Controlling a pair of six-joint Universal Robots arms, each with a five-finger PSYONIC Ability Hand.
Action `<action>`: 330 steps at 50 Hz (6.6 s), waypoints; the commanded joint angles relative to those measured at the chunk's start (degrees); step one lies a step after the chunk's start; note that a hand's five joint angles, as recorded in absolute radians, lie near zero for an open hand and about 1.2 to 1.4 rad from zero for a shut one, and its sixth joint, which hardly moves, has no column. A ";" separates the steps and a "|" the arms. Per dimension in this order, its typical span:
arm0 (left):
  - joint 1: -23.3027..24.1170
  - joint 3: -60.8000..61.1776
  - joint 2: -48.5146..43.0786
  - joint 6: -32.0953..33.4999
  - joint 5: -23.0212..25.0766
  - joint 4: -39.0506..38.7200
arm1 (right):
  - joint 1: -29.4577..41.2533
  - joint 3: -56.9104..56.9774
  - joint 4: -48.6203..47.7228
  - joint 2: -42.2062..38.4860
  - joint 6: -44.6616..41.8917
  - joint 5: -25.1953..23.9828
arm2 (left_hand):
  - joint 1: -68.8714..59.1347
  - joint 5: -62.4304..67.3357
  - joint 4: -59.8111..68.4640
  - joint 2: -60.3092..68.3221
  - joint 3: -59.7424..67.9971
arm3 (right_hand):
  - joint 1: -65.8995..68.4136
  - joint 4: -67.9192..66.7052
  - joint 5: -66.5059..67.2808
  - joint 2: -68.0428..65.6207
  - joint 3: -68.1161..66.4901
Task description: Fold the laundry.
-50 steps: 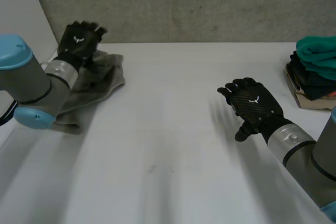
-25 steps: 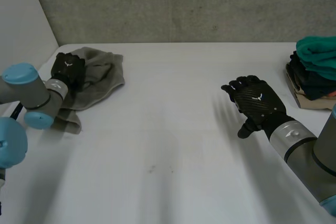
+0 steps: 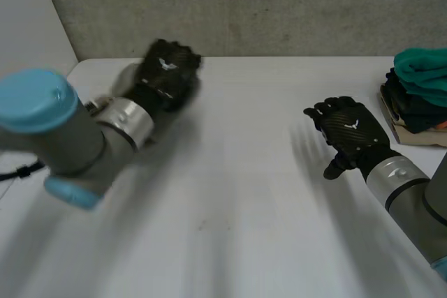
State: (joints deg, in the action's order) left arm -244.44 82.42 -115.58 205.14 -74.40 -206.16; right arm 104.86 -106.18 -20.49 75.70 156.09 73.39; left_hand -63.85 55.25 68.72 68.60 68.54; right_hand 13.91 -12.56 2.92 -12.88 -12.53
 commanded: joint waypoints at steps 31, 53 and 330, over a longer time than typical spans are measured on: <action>-0.07 15.93 14.34 -4.22 -9.10 10.94 | -0.09 17.05 25.31 0.24 -6.23 -6.32 | 48.42 -49.82 -53.29 -53.18 -53.12 | -3.91 2.56 -2.92 2.88 2.53; 6.61 17.16 6.88 -3.96 -9.71 16.58 | 14.67 35.15 28.75 -23.48 -8.61 -2.81 | 36.66 -38.07 -41.54 -41.42 -41.36 | -3.91 2.56 -2.92 2.88 2.53; -8.33 -16.13 -5.78 10.89 -14.11 20.98 | -1.41 49.65 39.67 -17.50 -30.59 12.75 | -16.15 14.75 11.28 11.40 11.46 | 66.09 -67.44 67.08 -67.12 -67.47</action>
State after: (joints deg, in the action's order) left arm -254.27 81.50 -108.98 209.71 -87.65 -181.28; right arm 100.69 -64.73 27.35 66.19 124.91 82.83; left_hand -66.05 56.04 68.76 68.64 68.57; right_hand 64.46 -69.01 56.34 -67.56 -68.49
